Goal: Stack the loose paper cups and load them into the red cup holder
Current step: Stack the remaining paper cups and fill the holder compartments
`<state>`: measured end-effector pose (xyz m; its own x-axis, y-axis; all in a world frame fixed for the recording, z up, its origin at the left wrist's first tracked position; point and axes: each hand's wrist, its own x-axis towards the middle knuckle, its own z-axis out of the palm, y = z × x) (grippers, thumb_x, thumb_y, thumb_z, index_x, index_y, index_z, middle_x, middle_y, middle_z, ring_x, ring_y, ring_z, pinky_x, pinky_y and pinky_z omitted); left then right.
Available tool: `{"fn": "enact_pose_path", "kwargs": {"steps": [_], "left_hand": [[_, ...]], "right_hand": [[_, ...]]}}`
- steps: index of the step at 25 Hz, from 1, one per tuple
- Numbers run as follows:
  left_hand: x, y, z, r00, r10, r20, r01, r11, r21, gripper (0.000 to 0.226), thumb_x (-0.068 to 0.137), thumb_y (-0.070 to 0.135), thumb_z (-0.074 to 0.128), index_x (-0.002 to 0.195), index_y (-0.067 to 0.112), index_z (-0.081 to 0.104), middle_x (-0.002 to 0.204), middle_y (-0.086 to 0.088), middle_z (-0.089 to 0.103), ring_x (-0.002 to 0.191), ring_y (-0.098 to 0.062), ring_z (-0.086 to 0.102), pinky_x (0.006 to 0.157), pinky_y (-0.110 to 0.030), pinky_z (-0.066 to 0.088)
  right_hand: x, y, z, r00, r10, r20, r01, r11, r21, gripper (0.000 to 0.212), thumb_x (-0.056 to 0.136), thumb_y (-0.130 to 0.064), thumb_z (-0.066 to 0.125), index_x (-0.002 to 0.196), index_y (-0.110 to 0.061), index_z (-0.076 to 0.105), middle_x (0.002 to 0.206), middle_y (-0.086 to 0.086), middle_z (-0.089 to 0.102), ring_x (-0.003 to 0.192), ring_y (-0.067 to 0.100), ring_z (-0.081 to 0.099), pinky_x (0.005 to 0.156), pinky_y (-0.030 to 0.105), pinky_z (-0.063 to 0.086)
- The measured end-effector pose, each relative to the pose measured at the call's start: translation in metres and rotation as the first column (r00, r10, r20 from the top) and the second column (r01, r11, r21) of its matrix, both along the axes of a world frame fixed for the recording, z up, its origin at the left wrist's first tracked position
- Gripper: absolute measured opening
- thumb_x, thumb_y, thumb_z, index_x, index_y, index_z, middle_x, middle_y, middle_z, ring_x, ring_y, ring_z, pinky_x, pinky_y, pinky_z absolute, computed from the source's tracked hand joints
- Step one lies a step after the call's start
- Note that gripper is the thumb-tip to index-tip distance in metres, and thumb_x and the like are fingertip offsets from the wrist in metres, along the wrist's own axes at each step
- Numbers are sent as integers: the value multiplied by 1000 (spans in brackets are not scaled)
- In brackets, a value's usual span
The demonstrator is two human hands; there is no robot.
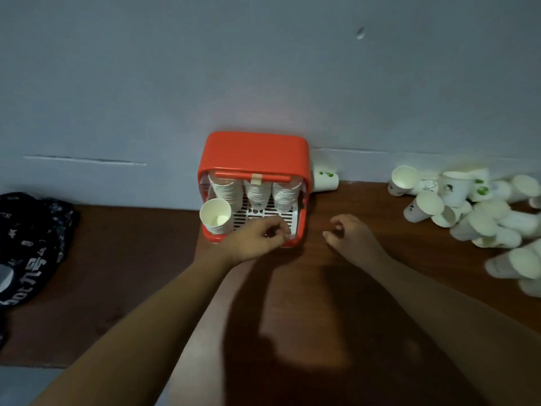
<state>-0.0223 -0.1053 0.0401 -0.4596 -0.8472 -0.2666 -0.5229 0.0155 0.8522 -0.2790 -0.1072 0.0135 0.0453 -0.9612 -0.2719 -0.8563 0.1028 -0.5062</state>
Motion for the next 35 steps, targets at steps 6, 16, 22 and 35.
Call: {"fn": "enact_pose_path", "kwargs": {"steps": [6, 16, 22, 35], "left_hand": [[-139, -50, 9, 998, 50, 42, -47, 997, -65, 29, 92, 18, 65, 119, 12, 59, 103, -4, 65, 89, -11, 59, 74, -16, 42], [-190, -168, -60, 731, 160, 664, -25, 978, -208, 58, 81, 14, 70, 133, 3, 46, 136, -19, 42, 124, -38, 45, 104, -44, 41], [-199, -184, -105, 496, 96, 863, 124, 976, -180, 63, 86, 17, 67, 139, 3, 36, 136, -22, 40, 124, -39, 41, 98, -44, 41], [-182, -111, -27, 922, 207, 327, -133, 963, -234, 64, 76, 35, 75, 132, 18, 48, 121, -5, 54, 112, -22, 51, 89, -34, 46]], "right_hand": [[-137, -44, 5, 987, -157, -25, 155, 985, -76, 54, 87, -37, 67, 131, -10, 52, 127, 8, 53, 117, 23, 52, 96, 36, 43], [-207, -132, -51, 984, -91, -156, 49, 966, -252, 42, 87, -22, 62, 120, 2, 58, 121, 20, 55, 110, 37, 52, 93, 44, 45], [-218, -152, -89, 906, 35, -422, -146, 961, -235, 23, 86, -18, 58, 96, -3, 73, 115, 11, 58, 106, 33, 47, 92, 43, 42], [-157, -81, -6, 941, -125, 313, 176, 975, -140, 16, 76, -11, 73, 74, -21, 60, 143, 6, 39, 125, 19, 44, 94, 21, 29]]}}
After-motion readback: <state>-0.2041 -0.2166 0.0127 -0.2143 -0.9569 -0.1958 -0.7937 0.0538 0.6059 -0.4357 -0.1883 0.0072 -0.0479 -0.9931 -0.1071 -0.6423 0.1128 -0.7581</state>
